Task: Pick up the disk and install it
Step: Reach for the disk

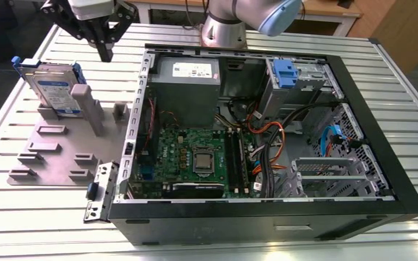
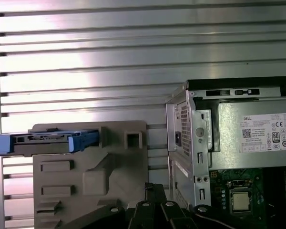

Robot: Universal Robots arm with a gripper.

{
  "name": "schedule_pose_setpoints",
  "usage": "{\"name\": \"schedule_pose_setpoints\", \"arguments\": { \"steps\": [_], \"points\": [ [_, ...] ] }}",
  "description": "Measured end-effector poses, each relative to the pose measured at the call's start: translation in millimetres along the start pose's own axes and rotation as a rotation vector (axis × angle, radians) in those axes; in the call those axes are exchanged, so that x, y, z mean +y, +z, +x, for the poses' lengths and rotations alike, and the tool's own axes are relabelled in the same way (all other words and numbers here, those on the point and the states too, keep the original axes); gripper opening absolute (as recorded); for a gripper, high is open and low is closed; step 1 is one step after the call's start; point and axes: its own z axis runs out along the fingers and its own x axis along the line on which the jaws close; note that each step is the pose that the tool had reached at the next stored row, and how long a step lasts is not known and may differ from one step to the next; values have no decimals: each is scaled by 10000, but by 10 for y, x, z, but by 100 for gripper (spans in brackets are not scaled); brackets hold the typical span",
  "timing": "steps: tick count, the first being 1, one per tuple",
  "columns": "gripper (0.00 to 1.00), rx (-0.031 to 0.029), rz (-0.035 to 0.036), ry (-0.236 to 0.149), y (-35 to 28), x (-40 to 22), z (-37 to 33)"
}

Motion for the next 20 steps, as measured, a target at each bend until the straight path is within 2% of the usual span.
{"name": "schedule_pose_setpoints", "arguments": {
  "steps": [7,11,20],
  "points": [
    [11,0,0,0,7,-8,106],
    [11,0,0,-1,9,-10,130],
    [11,0,0,0,9,-11,135]
  ]
}}
